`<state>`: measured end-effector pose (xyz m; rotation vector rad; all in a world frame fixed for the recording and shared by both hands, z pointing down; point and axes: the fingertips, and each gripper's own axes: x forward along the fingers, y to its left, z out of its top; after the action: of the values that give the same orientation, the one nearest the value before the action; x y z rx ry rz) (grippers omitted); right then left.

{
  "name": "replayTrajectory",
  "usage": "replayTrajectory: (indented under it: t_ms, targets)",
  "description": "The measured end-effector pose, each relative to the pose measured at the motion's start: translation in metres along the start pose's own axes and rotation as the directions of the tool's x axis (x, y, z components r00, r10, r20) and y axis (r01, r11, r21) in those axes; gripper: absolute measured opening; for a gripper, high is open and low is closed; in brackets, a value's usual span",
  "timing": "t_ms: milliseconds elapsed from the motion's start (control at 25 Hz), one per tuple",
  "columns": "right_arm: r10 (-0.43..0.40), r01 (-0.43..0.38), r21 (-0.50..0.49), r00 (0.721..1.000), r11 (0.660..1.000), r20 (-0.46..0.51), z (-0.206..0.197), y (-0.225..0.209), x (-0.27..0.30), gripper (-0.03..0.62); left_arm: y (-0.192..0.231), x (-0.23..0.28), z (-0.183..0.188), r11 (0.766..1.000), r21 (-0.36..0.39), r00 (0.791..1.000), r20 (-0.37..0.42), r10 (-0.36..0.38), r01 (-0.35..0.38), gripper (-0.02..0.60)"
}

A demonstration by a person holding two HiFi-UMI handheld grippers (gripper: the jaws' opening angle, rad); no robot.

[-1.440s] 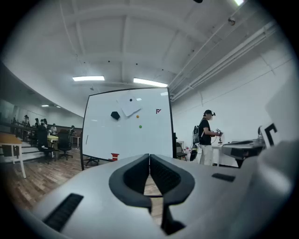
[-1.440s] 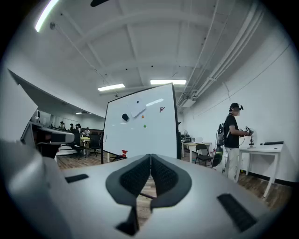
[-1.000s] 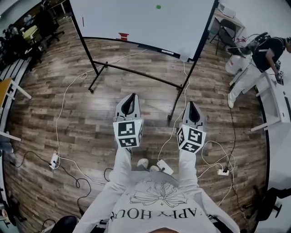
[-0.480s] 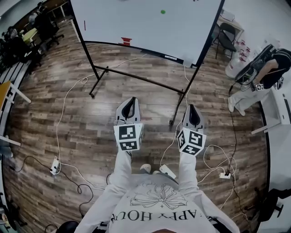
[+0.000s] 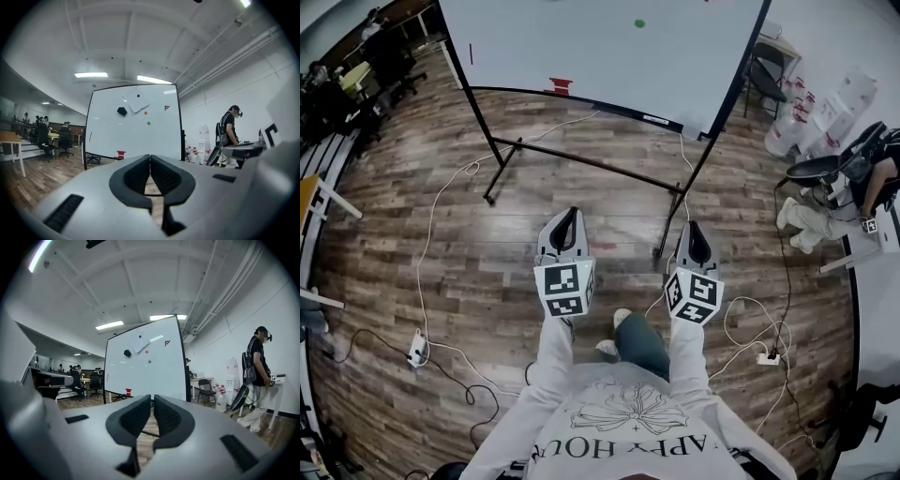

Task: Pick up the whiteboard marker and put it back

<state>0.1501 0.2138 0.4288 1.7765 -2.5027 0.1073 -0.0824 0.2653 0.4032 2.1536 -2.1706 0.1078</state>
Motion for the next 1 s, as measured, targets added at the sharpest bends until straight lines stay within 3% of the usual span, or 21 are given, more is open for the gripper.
replayTrajectory:
  t_ms: [440,1000]
  targets:
    - [0.042,-0.042,-0.015,0.999,0.999,-0.004,0.004,-0.009,0.095,0.008,0.015,0.082,0.003,1.000,0.000,1.000,-0.002,0.023,-0.023,0.006]
    - [0.129,-0.130,-0.058,0.992,0.990,-0.013,0.032,-0.051,0.300,0.008,0.031,0.272,0.035,0.996,0.040,0.997,-0.001,0.080,-0.080,0.006]
